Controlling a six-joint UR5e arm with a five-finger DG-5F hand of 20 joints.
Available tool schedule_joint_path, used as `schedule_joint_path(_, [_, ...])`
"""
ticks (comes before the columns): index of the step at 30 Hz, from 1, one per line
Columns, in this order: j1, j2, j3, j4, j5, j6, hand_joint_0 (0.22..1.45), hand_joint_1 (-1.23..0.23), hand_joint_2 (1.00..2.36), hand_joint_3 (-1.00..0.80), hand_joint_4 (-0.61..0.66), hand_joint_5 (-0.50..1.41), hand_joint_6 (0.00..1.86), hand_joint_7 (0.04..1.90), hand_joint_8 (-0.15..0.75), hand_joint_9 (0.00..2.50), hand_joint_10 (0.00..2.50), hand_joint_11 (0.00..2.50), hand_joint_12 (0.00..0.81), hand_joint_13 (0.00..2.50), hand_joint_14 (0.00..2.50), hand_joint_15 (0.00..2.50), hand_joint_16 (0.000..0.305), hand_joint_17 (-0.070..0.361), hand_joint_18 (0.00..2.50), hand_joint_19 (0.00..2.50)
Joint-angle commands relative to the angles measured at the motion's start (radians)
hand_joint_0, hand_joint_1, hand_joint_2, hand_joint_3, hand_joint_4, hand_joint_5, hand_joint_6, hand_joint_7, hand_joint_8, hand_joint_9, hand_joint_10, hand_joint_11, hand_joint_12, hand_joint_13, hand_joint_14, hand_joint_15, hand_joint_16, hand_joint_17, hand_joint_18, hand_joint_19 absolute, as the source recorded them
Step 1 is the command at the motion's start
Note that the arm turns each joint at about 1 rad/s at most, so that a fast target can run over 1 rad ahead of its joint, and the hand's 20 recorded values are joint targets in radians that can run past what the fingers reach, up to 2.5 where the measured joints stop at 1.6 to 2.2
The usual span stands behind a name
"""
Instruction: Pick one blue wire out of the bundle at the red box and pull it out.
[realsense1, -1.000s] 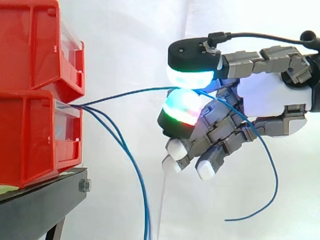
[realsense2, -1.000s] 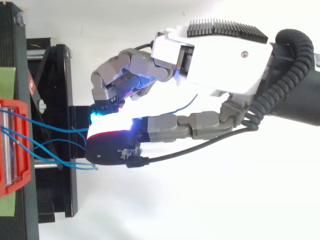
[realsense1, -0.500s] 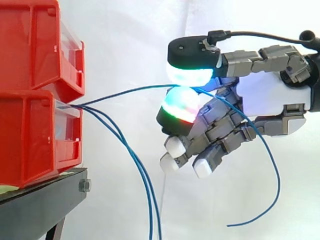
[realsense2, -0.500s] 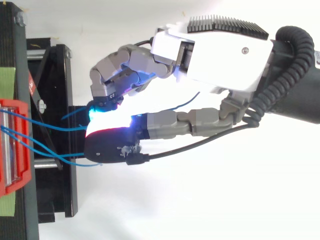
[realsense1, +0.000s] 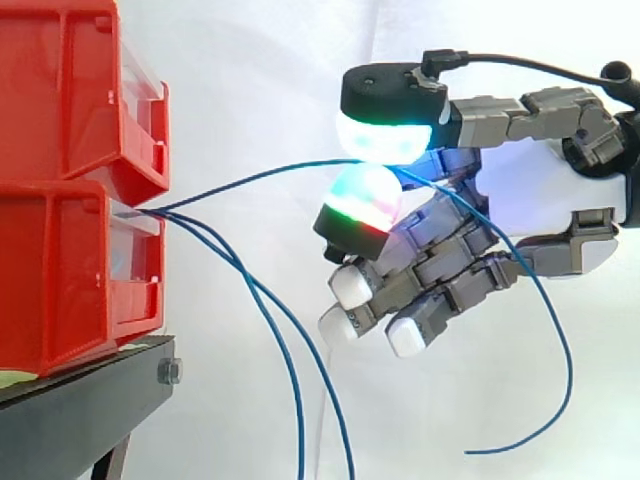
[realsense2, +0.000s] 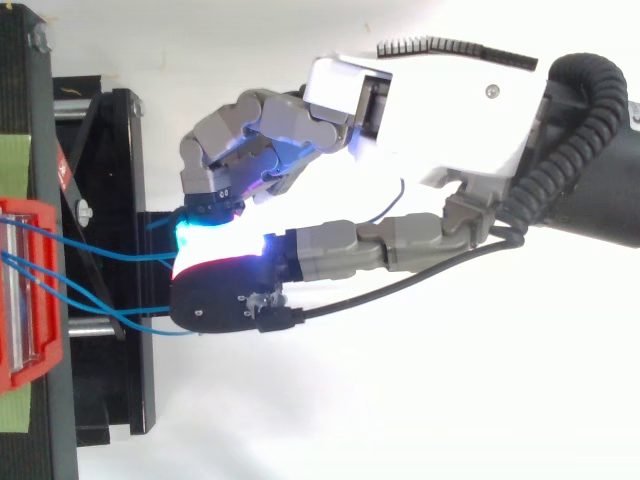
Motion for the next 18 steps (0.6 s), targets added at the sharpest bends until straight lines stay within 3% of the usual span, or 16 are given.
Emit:
schedule_joint_path(1, [-0.001,0.000,0.000,-0.011,0.000,0.032,0.61,-0.83,1.02,-0.18,0.23,-0.21,0.89,1.08,0.341,0.71,0.02,0.61,0.462,0.53,0.01,0.30,0.062,0.140,0.60,0.48])
schedule_joint_path(13, [-0.001,0.000,0.000,-0.022,0.000,0.075,0.57,-0.87,1.01,-0.32,0.23,-0.22,0.89,1.07,0.342,0.69,0.02,0.60,0.465,0.52,0.01,0.30,0.064,0.143,0.60,0.48])
schedule_joint_path(18, [0.001,0.000,0.000,-0.022,-0.002,0.075,0.49,-0.69,1.00,-0.46,0.23,-0.20,0.88,1.05,0.374,0.76,0.02,0.60,0.491,0.55,0.01,0.32,0.068,0.152,0.63,0.51])
